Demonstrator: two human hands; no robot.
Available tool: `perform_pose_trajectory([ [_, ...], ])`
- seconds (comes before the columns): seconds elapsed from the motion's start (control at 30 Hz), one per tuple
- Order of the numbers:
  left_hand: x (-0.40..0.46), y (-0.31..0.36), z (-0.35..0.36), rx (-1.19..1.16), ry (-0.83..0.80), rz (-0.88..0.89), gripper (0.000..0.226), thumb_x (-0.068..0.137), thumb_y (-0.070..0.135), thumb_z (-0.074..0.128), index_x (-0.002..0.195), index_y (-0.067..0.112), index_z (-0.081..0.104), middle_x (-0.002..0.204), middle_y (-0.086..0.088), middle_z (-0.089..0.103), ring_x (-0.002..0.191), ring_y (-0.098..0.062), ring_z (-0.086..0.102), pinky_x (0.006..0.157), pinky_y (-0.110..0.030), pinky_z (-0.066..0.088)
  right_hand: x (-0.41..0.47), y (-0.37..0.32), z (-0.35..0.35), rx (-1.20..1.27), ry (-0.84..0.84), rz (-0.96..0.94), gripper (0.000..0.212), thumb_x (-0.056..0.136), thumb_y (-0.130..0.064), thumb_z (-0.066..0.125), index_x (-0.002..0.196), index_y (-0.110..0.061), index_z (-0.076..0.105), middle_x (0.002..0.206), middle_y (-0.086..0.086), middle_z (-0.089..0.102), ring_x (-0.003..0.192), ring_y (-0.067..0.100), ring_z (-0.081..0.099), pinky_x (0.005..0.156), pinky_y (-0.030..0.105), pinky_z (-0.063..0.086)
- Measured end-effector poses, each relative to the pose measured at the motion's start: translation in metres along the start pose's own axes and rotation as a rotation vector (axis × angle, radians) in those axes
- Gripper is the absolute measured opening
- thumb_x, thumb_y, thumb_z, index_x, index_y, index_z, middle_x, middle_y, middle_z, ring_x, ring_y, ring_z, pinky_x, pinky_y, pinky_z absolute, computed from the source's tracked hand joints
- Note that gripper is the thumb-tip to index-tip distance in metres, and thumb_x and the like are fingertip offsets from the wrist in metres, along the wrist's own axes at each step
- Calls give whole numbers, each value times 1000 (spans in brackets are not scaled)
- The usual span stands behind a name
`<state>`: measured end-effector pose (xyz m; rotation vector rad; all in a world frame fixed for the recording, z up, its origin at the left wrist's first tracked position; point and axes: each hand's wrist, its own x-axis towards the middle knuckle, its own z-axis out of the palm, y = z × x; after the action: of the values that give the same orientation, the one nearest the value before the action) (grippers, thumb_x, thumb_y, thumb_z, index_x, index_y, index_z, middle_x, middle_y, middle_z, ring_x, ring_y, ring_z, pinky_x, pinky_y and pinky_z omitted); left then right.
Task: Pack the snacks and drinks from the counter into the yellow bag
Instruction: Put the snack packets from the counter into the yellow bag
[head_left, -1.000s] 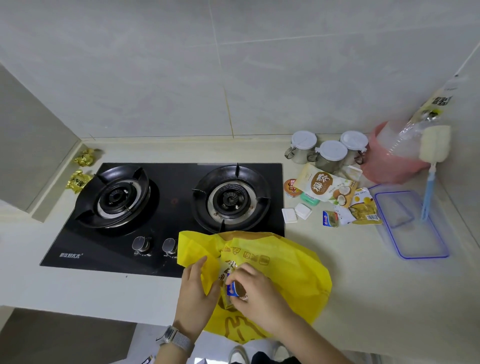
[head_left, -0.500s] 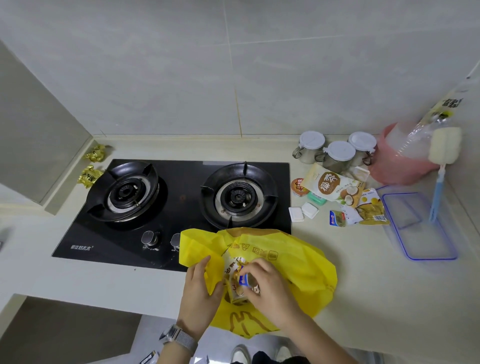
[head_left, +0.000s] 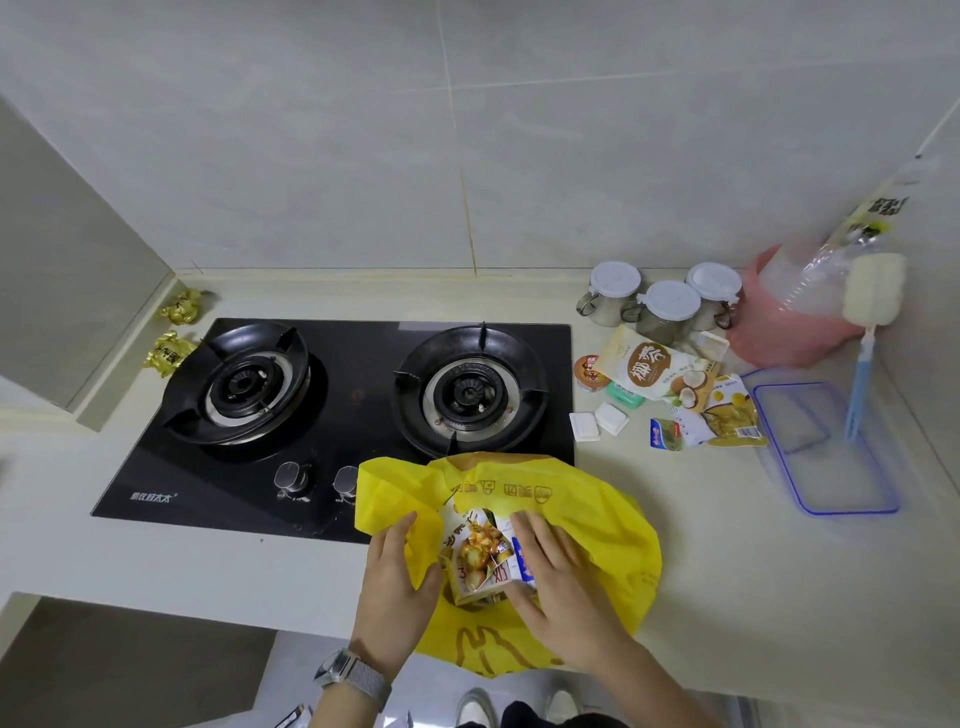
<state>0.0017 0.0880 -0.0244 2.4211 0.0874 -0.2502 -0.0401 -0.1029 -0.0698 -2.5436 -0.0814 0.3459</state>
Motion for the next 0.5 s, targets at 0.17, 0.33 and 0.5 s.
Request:
perform_pose_trajectory([
  [0.17, 1, 3, 3, 4, 4, 11, 61, 82, 13, 65, 136, 13, 38, 135, -8, 41, 122, -24, 45, 97, -29, 40, -2, 3, -6, 52, 66, 1, 69, 93, -41, 41, 149, -38, 1, 158, -15, -1, 145, 14, -2, 117, 26, 21],
  [0.33, 2, 5, 5, -11, 7, 13, 59, 82, 11, 65, 135, 11, 40, 133, -10, 43, 121, -25, 46, 96, -29, 40, -5, 17, -33, 249, 336, -123, 38, 86, -26, 46, 122, -28, 56, 123, -15, 53, 114, -4, 48, 96, 20, 44],
  [0.5, 4, 6, 6, -12, 17, -9, 59, 82, 13, 66, 135, 13, 40, 134, -10, 43, 121, -25, 47, 96, -31, 42, 3, 47, -80, 547, 663, -52, 18, 85, -18, 55, 97, -29, 64, 84, -8, 67, 70, 9, 65, 66, 19, 51],
])
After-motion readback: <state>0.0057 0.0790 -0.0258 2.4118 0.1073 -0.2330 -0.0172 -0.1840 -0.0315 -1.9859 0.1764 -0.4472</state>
